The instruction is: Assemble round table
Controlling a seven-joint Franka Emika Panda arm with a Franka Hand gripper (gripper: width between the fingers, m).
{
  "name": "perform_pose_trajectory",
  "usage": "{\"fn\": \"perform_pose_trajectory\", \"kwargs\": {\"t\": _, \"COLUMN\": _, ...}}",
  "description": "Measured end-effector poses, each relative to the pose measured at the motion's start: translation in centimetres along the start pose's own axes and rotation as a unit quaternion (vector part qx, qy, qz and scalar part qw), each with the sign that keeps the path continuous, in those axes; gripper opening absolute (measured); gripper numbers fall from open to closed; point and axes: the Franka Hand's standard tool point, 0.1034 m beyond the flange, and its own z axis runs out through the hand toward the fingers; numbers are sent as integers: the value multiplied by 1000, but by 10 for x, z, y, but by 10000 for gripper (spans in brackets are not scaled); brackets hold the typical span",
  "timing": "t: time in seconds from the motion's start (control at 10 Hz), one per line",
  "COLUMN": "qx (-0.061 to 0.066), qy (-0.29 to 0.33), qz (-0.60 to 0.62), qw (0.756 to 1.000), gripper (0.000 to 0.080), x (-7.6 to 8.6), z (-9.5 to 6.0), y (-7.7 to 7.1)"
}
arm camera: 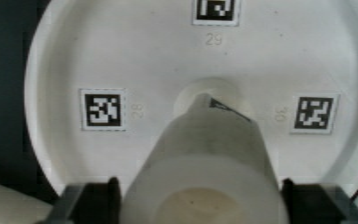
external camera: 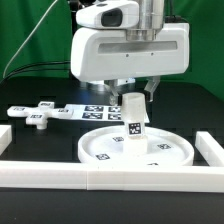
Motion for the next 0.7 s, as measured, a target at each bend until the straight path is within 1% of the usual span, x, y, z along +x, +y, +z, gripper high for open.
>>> {"fn": "perform_pose_trajectory", "kwargs": {"t": 0.4, "qx": 0, "qy": 0, "qz": 9, "qw": 1000, "gripper": 409, "x": 1, "z": 0, "y": -1}}
{"fn": "perform_pose_trajectory", "kwargs": {"t": 0.6, "qx": 4, "qy": 2, "qz": 89, "qw": 996, "gripper": 409, "x": 2, "z": 0, "y": -3}}
{"fn": "perform_pose_trajectory", "kwargs": {"t": 0.7, "qx": 5, "qy": 1, "qz": 145, "qw": 989, "gripper": 409, "x": 2, "z": 0, "y": -7}}
